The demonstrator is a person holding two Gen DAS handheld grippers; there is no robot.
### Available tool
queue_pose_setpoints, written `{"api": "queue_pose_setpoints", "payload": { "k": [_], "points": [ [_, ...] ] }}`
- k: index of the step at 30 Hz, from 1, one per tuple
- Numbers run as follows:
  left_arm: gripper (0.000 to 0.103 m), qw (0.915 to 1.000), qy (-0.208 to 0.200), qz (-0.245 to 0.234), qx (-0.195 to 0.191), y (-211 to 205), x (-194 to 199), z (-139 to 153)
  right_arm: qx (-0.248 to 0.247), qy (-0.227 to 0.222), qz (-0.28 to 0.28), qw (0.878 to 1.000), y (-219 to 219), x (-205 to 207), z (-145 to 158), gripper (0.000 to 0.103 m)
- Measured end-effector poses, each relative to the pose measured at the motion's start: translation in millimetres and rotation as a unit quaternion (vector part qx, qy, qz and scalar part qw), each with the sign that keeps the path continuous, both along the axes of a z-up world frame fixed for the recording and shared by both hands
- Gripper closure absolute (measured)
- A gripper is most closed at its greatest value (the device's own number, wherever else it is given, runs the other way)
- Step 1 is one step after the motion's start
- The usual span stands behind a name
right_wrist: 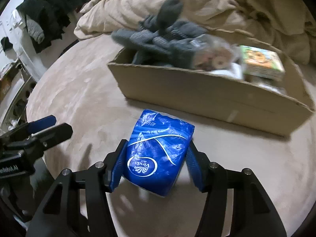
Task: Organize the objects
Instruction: 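Lower the blue tissue pack into the box corner and open the right tool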
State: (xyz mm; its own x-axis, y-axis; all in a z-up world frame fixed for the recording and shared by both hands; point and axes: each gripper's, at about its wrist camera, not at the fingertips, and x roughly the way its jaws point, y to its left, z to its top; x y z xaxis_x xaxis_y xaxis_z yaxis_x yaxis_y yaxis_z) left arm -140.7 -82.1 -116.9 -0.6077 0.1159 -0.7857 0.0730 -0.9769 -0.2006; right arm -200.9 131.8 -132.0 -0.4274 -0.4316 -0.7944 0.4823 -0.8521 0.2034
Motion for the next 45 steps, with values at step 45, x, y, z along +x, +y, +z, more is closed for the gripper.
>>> {"api": "queue_pose_setpoints", "payload": {
  "k": [45],
  "points": [
    [0.015,0.9964,0.049,-0.069,0.002,87,-81,41,-0.015,0.096,-0.099,0.99,106,-91,50,0.018]
  ]
}}
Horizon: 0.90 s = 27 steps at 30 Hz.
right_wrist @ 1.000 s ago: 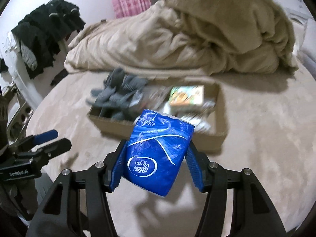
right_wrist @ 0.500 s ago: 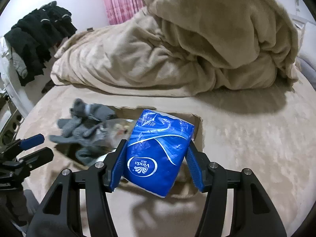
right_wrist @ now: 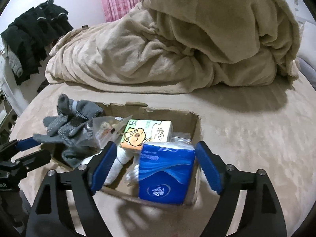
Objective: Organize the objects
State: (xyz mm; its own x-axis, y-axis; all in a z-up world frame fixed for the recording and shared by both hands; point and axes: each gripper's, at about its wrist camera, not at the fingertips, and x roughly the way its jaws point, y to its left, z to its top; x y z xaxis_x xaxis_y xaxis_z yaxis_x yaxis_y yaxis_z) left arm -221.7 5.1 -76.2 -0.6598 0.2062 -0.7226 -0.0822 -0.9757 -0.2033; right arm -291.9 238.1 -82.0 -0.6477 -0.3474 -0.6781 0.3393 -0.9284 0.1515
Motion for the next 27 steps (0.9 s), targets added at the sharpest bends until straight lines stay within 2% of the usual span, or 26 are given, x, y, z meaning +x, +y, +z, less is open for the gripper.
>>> {"api": "queue_pose_setpoints", "payload": {
  "k": [10,15,19,27],
  "points": [
    [0.015,0.9997,0.023,0.005,0.007,-12,49,28,-0.013,0.013,-0.006,1.0,3,53,38,0.018],
    [0.015,0.9997,0.021,0.01,0.012,-19,76,34,-0.022,0.012,-0.004,1.0,-1,84,48,0.018],
    [0.015,0.9992,0.022,0.009,0.033,-24,98,38,-0.023,0.008,0.0,1.0,-6,110,49,0.018],
    [0.015,0.9998,0.017,0.009,0.007,-18,141,36,-0.018,0.005,0.008,1.0,-13,153,48,0.018]
  ]
}}
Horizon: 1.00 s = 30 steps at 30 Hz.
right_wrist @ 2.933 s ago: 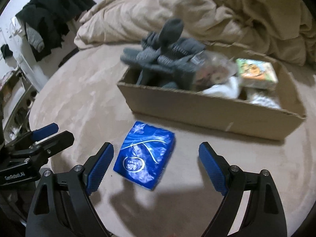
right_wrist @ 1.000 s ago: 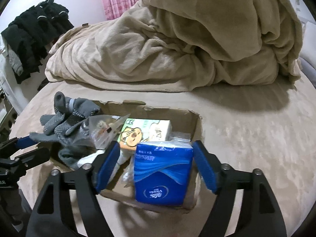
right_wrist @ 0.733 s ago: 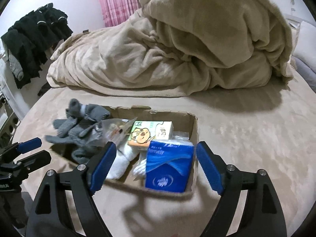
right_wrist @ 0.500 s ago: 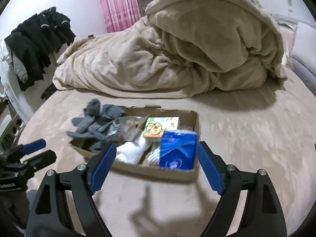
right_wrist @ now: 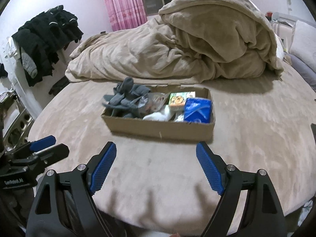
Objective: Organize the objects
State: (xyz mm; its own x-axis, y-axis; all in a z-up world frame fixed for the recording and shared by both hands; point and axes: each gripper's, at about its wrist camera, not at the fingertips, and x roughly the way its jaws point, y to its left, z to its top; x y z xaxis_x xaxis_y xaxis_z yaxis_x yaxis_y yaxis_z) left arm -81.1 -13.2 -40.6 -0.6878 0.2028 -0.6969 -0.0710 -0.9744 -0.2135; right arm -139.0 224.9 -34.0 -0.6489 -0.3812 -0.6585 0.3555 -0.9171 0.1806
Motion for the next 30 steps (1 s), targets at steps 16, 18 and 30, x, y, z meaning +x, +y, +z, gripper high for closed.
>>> {"api": "queue_pose_setpoints", "payload": {
  "k": [16,18,30],
  "points": [
    [0.002,0.9995,0.028,0.0,-0.015,4,27,9,-0.005,0.008,-0.002,1.0,8,24,2,0.018],
    [0.001,0.9994,0.028,0.0,-0.018,4,27,9,-0.006,0.009,-0.004,1.0,10,25,3,0.018],
    [0.001,0.9993,0.029,0.007,-0.024,0,23,12,-0.005,0.011,-0.007,1.0,12,25,6,0.018]
  ]
}}
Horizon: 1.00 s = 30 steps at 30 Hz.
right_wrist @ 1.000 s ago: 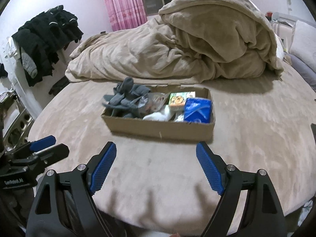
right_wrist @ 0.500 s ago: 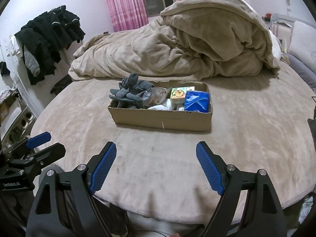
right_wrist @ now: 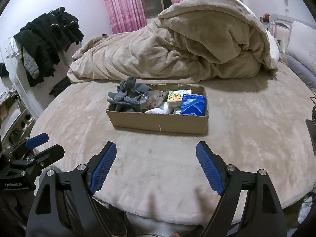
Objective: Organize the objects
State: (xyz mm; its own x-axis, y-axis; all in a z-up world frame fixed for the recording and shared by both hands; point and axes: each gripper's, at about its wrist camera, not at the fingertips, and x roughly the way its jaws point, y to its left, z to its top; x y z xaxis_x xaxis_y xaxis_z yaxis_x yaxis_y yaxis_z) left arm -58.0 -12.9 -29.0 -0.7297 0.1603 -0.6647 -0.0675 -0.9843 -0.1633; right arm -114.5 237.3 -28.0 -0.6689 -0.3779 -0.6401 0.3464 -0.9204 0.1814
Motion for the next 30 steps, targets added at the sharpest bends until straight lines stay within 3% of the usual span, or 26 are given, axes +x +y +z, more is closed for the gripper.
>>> {"api": "queue_pose_setpoints", "payload": {
  "k": [30],
  "points": [
    [0.001,1.0,-0.006,-0.001,-0.007,-0.2,-7.9,0.6,0.001,0.0,0.0,1.0,1.9,-2.7,3.3,0.018]
  ]
}}
